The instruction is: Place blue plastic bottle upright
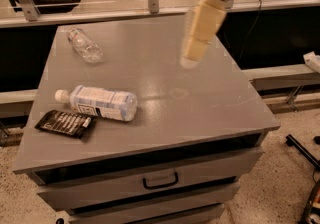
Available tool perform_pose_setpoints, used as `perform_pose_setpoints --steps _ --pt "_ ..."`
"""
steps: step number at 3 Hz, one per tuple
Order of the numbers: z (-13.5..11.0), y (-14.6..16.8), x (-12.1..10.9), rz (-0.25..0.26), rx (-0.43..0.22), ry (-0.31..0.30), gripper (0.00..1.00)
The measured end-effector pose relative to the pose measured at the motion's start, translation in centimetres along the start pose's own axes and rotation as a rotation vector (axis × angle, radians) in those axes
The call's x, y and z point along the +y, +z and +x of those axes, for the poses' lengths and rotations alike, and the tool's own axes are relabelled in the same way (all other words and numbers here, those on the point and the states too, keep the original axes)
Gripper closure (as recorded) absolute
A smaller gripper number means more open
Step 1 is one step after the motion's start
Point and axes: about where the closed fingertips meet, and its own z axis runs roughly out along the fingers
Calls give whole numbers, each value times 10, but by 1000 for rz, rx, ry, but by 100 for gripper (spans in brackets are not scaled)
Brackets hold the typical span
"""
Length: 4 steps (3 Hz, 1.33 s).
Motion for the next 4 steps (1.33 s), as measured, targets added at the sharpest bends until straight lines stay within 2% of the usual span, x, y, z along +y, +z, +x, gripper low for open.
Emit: perform_pose_setpoints --steps 1,2,3,4 --pt "-22 3 -7 5 -23 -37 0" --pt "-21 3 -7 7 -23 -36 0" --pt "-29 27 -2 -74 11 -9 0" --pt "-50 92 12 -234 38 37 0"
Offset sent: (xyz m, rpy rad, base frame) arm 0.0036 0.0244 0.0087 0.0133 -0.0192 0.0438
